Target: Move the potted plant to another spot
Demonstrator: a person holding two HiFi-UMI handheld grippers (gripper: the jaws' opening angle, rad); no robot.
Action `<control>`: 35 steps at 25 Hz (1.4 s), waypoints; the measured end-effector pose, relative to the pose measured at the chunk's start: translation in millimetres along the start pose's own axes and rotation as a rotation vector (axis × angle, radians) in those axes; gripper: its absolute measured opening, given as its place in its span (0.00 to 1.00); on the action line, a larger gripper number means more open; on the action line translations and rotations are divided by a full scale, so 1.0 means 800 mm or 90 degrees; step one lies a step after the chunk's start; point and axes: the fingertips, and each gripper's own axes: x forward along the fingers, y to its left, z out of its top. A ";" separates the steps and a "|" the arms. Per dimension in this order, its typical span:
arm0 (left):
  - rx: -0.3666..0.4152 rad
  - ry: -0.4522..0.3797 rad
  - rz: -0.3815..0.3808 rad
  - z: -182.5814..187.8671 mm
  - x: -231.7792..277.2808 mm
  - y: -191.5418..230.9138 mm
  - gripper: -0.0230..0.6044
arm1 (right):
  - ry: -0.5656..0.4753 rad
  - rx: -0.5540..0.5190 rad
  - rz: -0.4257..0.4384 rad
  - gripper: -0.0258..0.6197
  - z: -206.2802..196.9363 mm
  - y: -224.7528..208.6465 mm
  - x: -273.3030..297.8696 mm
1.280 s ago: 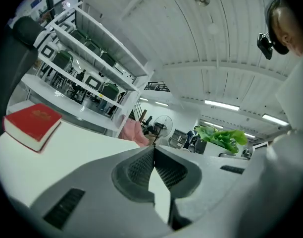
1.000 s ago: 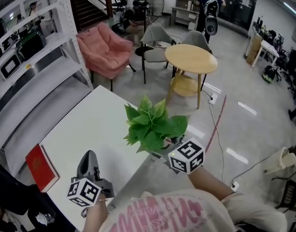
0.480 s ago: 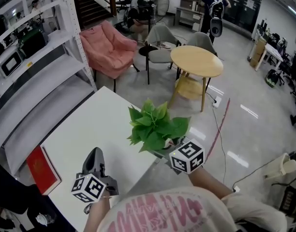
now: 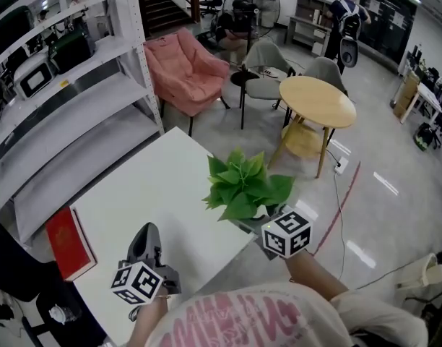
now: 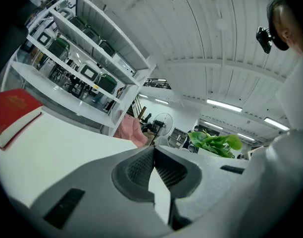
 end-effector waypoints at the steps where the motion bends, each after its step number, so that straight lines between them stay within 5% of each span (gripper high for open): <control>1: 0.002 -0.005 0.007 0.002 -0.002 0.003 0.04 | 0.000 -0.001 0.005 0.81 0.000 0.000 0.007; 13: 0.000 -0.047 0.114 0.028 -0.009 0.046 0.04 | 0.028 -0.013 0.098 0.81 0.015 -0.005 0.105; 23: -0.042 -0.115 0.250 0.039 -0.017 0.067 0.04 | 0.070 -0.059 0.245 0.81 0.035 0.010 0.205; 35: -0.078 -0.175 0.397 0.001 -0.047 0.065 0.04 | 0.107 -0.104 0.378 0.81 0.017 0.033 0.281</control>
